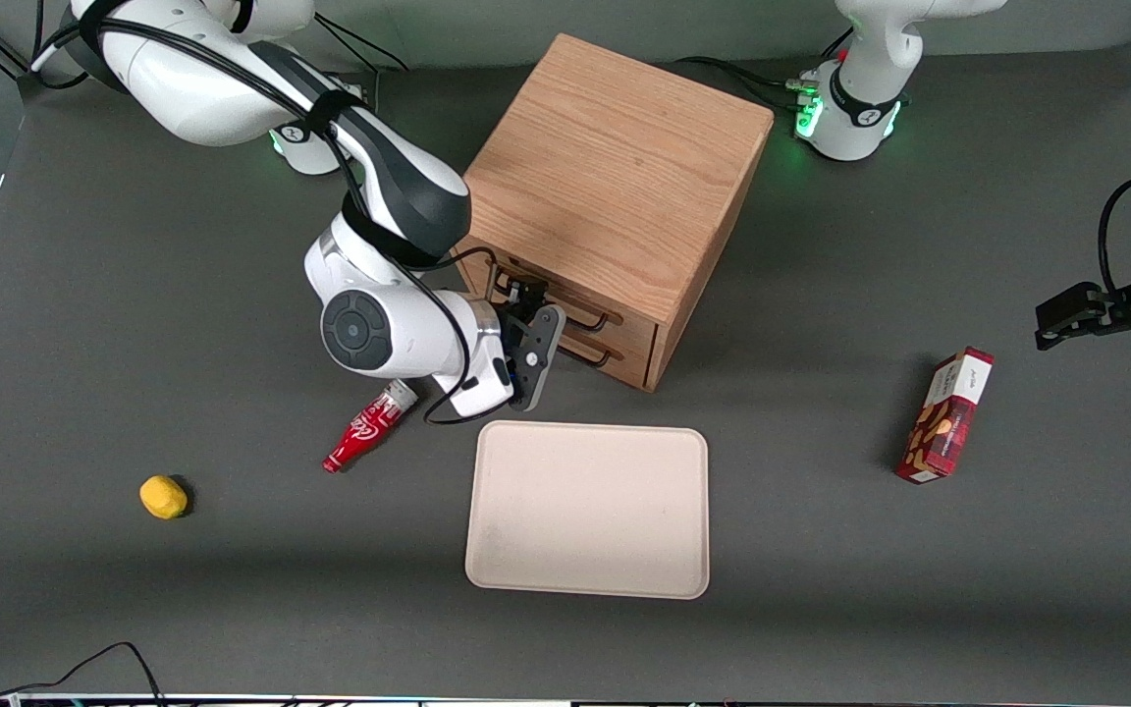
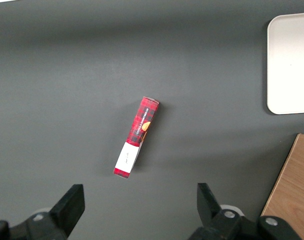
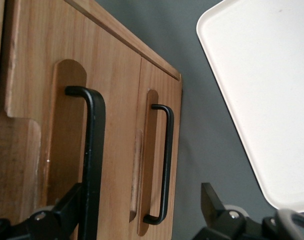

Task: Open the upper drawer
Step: 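Pull the upper drawer outward from the cabinet with the right gripper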

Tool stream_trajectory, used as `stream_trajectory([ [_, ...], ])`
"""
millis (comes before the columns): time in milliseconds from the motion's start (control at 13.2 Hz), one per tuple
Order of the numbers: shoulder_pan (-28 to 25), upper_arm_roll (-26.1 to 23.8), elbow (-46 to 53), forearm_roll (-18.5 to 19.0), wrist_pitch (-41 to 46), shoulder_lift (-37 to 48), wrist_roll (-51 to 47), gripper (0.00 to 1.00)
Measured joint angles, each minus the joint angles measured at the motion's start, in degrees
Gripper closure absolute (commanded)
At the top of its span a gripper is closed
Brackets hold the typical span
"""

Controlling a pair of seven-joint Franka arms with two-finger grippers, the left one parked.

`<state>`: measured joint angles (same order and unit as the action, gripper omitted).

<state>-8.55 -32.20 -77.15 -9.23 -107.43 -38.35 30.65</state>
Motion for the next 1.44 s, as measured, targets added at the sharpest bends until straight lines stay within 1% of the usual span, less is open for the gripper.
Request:
stream_trajectory([
  [76, 0.2, 0.0, 0.1, 0.6, -0.1, 0.0, 0.0, 0.0],
  [151, 0.2, 0.5, 0.2, 2.2, -0.4, 0.0, 0.1, 0.0],
  [227, 0.3, 1.5, 0.4, 3.5, -0.6, -0.1, 0.2, 0.0],
  [378, 0.4, 4.0, 2.0, 4.9, -0.8, -0.8, 0.9, 0.0],
  [529, 0.5, 6.1, 5.1, 5.7, -1.0, -2.3, 1.6, 0.0],
  [832, 0.7, 10.1, 11.3, 6.0, -1.5, -4.4, 2.7, 0.0],
  [1210, 0.9, 10.2, 13.9, 6.0, -1.5, -4.4, 2.1, 0.0],
  [1437, 0.3, 9.4, 15.9, 5.9, -1.2, -1.4, -4.1, 0.0],
])
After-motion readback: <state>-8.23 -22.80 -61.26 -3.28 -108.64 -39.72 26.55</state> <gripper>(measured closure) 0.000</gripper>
